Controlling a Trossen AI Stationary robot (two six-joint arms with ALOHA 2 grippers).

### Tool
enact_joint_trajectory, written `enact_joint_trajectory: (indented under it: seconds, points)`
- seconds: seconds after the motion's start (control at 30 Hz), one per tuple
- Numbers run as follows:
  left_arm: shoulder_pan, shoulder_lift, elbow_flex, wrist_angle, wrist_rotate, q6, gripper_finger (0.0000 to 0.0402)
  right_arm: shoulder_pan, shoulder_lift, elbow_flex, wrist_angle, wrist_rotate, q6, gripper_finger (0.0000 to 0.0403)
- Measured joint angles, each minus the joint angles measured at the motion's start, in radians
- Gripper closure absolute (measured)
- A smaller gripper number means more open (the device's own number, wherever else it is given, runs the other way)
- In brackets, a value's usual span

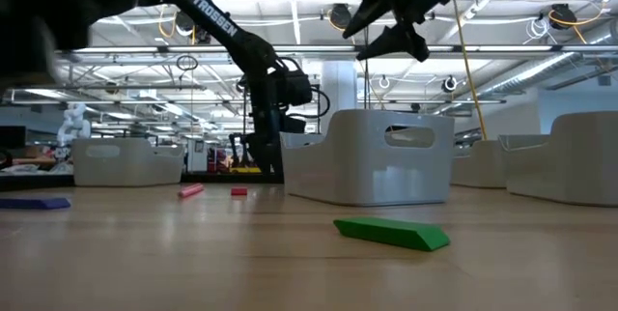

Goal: Sort crayons/erasers/pens/pencils in bins
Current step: Put the red eraser into the top left gray bin

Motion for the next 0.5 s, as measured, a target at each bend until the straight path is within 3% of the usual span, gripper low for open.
enact_joint_trajectory:
  seconds: [0.1, 0.2, 0.3, 0.43, 0.5]
  points:
    - [-0.002, -0.009, -0.001, 0.008, 0.028, 0.093, 0.0131, 0.000, -0.001, 0.000, -0.013, 0.019, 0.012, 0.0190]
    - [-0.002, -0.039, 0.000, 0.056, 0.193, 0.141, 0.0163, 0.000, -0.001, 0.000, -0.032, 0.053, 0.053, 0.0190]
    - [-0.010, -0.057, 0.000, 0.084, 0.340, 0.160, 0.0242, -0.003, -0.001, 0.000, -0.028, 0.055, 0.076, 0.0192]
    - [-0.030, -0.046, 0.000, 0.099, 0.371, 0.154, 0.0376, -0.004, -0.001, 0.000, -0.028, 0.055, 0.081, 0.0204]
    - [-0.035, -0.023, 0.001, 0.095, 0.371, 0.127, 0.0388, -0.006, -0.001, 0.000, -0.027, 0.054, 0.100, 0.0212]
